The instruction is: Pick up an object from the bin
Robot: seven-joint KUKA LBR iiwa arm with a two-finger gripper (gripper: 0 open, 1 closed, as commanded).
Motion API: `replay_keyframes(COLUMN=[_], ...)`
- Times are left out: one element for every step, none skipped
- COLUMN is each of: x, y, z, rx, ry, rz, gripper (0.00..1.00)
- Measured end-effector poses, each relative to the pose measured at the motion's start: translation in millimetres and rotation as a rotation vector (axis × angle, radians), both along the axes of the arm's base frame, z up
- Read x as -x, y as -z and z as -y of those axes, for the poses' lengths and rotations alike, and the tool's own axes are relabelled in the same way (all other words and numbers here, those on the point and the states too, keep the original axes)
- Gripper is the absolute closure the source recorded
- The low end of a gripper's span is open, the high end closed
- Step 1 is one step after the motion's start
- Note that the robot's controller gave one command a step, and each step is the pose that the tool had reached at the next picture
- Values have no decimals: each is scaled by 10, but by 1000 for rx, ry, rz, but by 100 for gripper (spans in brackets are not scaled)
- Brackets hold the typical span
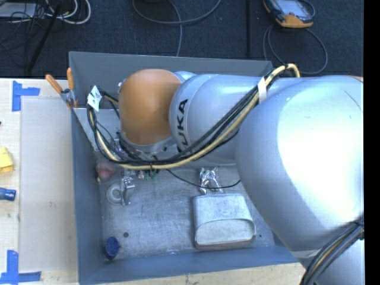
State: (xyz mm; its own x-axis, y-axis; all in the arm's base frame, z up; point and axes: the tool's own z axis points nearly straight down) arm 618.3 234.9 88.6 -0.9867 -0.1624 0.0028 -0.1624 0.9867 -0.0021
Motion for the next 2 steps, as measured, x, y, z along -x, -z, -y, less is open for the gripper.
replay_keyframes(x=[-20,78], y=[-53,-581], z=[20,69], rx=[1,-5], ry=[6,13], rz=[1,8], gripper=[100,100])
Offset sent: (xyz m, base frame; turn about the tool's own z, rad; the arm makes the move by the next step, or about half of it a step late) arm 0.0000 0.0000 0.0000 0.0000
